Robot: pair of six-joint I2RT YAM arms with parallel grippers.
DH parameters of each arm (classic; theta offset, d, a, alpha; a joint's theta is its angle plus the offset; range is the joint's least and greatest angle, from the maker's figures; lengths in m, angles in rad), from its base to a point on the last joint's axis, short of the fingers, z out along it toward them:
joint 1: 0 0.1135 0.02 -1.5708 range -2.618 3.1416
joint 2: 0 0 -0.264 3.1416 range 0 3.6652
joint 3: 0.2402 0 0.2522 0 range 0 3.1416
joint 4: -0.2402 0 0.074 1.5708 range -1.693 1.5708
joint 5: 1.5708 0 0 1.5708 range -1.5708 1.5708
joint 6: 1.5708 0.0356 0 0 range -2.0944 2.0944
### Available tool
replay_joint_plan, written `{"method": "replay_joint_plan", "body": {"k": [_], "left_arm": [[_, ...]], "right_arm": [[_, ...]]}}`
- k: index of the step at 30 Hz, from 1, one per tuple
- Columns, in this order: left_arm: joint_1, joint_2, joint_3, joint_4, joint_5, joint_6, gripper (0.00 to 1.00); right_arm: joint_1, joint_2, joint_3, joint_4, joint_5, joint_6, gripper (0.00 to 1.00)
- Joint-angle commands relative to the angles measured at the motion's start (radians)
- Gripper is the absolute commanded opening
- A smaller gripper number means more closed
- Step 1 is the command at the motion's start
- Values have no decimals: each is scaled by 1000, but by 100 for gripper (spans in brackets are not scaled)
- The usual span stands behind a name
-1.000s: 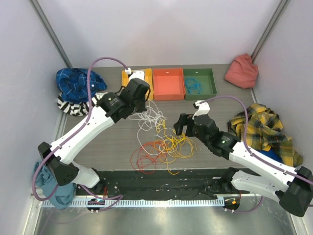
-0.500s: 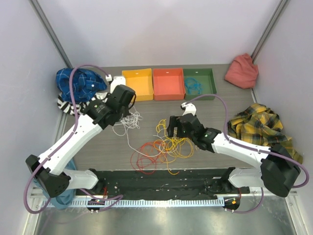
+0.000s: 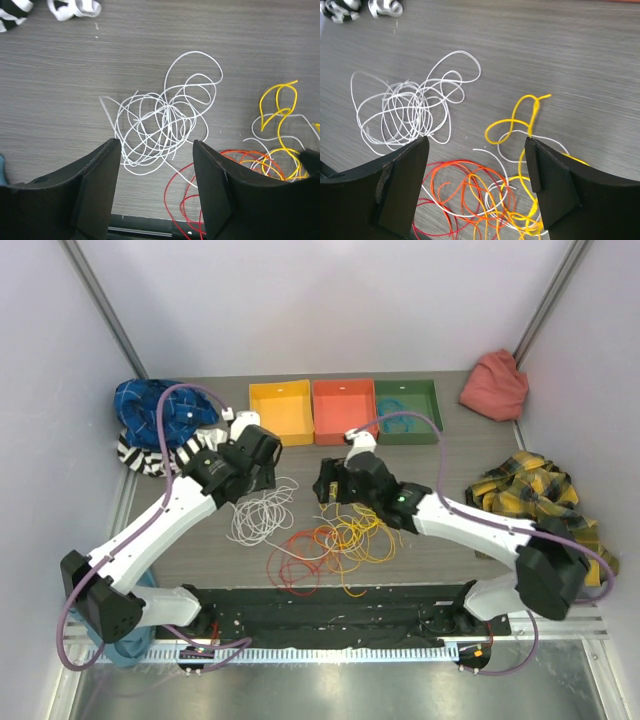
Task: Untangle the cables
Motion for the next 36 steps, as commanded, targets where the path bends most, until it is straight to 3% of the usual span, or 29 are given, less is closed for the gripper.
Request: {"method": "replay_joint_plan", "body": {"k": [1,4,9,15,29,32,33,35,36], "left_arm": [[3,-85,-2,-5,-111,-63,63],[3,-131,-45,-26,-152,-109,61],[12,-214,-95,-54,-195,-154,61],[22,-295,-120,-95,-246,-189,61],[32,-390,-172,-124,-245,-205,61],[32,-404,-172,-134,-246,-208,61],[34,-406,-174,-137,-248,-208,61],[34,-415,-175,-134,-249,-209,61],[34,-415,-178,-132,-248,-208,61]], "right_arm": [[59,194,184,-1,-18,-66,84],[111,327,308,-54,-12,-111,78],[172,401,361,-22,-27,-147,66],[281,543,560,-117,77,-301,65],[286,813,805,-146,28,-321,64],[285,841,819,-163,59,-319,49],[286,841,816,-156,65,-319,35],[285,833,807,-157,99,-324,22],[285,821,804,-156,112,-330,9]]}}
